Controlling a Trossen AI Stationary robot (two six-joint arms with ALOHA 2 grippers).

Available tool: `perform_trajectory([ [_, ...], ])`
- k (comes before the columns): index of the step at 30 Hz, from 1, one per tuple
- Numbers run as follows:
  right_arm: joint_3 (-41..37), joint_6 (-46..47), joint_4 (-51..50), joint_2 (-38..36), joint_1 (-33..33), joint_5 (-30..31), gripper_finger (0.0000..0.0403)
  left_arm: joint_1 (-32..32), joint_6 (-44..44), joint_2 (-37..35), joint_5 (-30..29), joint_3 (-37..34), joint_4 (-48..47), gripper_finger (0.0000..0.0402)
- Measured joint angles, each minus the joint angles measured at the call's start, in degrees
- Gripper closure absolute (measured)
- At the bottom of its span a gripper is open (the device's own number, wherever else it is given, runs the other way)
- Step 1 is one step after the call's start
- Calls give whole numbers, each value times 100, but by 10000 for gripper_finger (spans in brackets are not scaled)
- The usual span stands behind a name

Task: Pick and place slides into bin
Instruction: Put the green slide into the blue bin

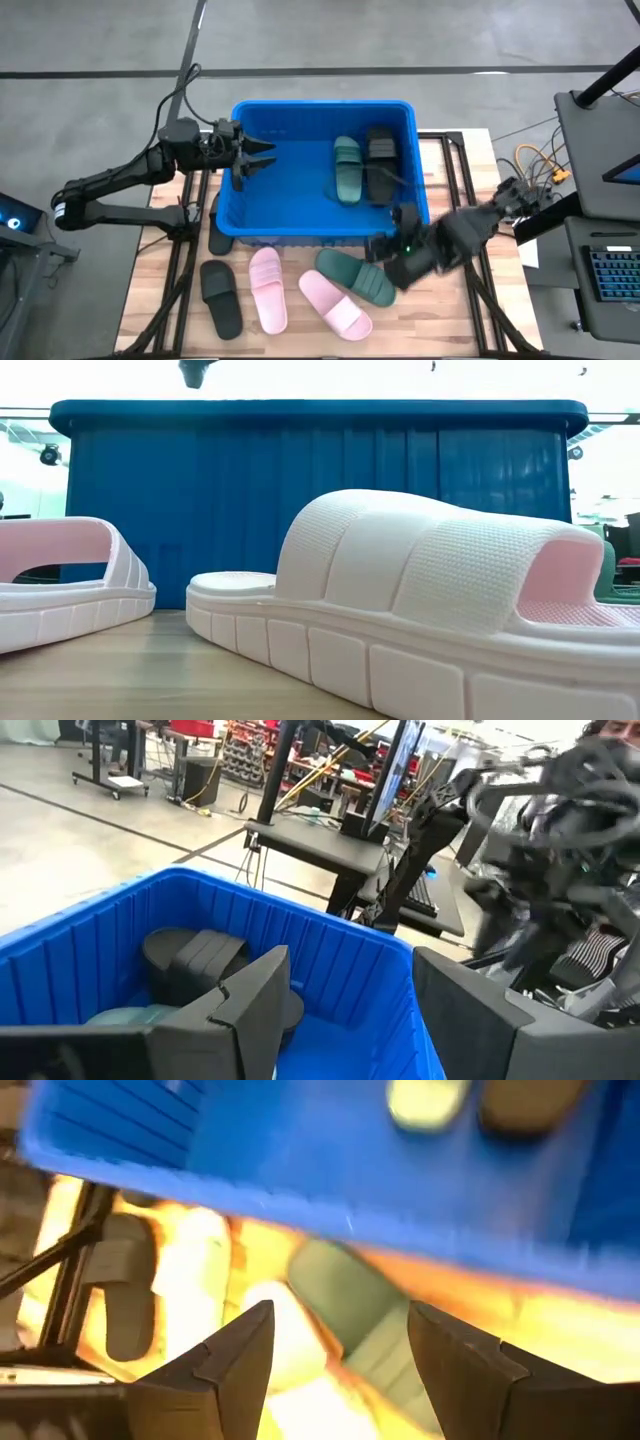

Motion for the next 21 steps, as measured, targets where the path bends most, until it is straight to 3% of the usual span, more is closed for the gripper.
perform_trajectory([
  [6,-699,1939,148,298,704,-112,184,0,6,115,-1,0,8,205],
  [15,-1253,1968,1413,750,738,-557,184,0,-9,269,0,0,1,205],
  [21,-1665,2090,1471,771,801,-1390,201,0,1,265,3,0,6,205],
])
